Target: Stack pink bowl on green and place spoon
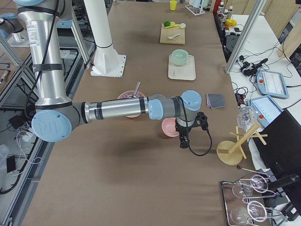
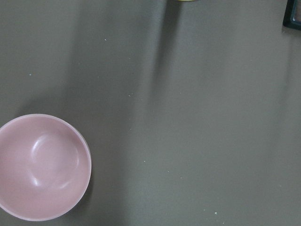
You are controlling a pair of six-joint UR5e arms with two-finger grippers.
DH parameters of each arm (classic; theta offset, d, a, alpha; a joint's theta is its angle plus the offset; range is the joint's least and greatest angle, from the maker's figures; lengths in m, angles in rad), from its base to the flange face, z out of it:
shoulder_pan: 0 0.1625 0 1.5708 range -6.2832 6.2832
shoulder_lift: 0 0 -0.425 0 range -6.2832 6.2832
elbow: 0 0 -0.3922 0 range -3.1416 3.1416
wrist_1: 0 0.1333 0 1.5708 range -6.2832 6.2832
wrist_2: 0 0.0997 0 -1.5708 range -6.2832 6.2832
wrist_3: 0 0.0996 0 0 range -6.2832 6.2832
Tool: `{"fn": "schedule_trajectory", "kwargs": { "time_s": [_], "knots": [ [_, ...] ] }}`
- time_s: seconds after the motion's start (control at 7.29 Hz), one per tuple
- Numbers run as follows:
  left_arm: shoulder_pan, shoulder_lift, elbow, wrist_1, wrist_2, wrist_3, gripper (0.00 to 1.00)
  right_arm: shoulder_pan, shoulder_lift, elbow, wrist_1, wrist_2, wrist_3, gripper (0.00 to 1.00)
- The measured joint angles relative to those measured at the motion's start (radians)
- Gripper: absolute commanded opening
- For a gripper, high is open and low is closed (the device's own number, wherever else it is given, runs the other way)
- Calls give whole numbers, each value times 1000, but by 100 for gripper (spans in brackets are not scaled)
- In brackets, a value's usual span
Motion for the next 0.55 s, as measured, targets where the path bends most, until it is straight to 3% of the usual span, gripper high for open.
{"fn": "schedule_trajectory", "kwargs": {
  "time_s": [0.55],
  "knots": [
    [1, 1, 4, 1, 1, 4, 98, -6, 0, -1, 0, -1, 1, 100]
  ]
}}
